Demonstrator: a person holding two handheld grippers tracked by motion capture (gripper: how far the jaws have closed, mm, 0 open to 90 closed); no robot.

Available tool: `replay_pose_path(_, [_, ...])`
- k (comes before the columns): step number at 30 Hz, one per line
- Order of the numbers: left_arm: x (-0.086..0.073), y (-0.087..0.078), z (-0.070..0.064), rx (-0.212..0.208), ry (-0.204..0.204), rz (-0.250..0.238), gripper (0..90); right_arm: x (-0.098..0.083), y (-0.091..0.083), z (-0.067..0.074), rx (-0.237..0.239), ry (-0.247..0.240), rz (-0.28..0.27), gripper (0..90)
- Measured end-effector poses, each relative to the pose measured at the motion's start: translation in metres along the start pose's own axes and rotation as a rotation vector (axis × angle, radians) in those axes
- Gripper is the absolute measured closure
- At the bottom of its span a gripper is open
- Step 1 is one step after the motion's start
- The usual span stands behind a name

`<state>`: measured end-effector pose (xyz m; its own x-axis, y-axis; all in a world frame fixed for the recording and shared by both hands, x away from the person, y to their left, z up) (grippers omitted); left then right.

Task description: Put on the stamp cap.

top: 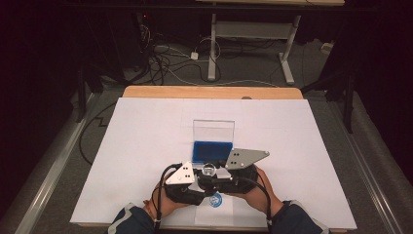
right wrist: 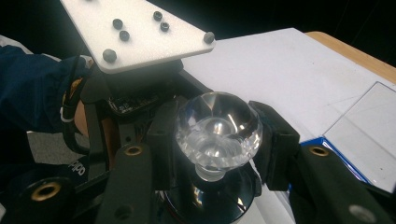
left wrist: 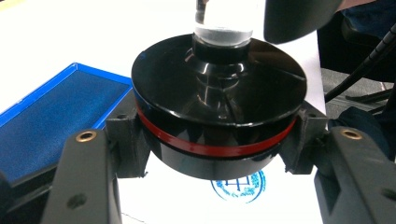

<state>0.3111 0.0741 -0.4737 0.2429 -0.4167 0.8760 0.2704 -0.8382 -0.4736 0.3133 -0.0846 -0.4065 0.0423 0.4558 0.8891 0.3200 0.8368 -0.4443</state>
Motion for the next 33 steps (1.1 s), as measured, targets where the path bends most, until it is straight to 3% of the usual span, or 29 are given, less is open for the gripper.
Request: replay_pose_path(33, [-0.004,0.001,0.002,0.036,0.014,0.056,35.9,-0.011,0.004,0.0,0.016,0.001,0.022,57.2])
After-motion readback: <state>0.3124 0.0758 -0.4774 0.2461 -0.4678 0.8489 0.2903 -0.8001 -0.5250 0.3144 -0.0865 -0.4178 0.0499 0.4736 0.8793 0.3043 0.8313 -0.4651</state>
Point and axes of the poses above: each handheld gripper's, and its own axes: y roughly forward along the jaws, x roughly out of its top, z roughly to its left, the point moved 3 cm from there along y, roughly forward along the jaws, and after that the axes turned 5 degrees about -y, right-handed, at the moved point
